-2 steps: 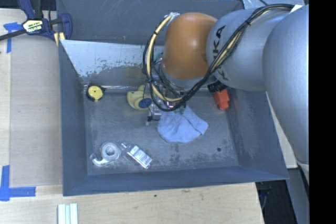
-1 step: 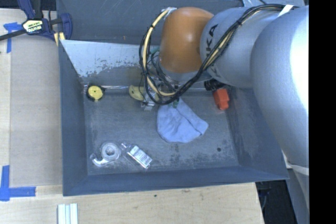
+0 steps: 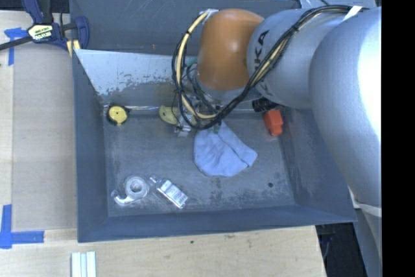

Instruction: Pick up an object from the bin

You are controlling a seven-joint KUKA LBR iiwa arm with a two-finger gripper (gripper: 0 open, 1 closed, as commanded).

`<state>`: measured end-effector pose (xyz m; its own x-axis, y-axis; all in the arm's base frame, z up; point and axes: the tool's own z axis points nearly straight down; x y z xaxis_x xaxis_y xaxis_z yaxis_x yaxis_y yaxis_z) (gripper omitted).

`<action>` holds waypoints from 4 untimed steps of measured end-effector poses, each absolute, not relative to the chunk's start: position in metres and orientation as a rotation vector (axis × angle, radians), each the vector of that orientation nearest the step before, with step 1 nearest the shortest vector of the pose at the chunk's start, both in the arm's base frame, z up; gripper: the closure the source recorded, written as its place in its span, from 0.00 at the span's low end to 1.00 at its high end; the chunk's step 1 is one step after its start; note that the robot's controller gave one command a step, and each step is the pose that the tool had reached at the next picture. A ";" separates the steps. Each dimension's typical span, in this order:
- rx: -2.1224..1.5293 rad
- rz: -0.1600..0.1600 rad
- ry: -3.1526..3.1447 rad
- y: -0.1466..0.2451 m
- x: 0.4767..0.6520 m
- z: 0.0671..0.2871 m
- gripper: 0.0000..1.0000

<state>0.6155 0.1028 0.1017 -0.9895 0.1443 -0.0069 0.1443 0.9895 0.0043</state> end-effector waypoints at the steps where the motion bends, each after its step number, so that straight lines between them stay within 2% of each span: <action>1: 0.203 0.008 3.122 0.106 0.629 0.189 1.00; 2: 0.219 0.009 3.120 0.110 0.619 0.216 1.00; 3: 0.184 0.007 3.124 0.103 0.625 0.308 1.00; 4: 0.224 0.010 3.116 0.091 0.622 0.241 1.00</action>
Offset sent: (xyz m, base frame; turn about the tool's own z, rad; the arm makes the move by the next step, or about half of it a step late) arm 0.0024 0.0074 0.1120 -0.0031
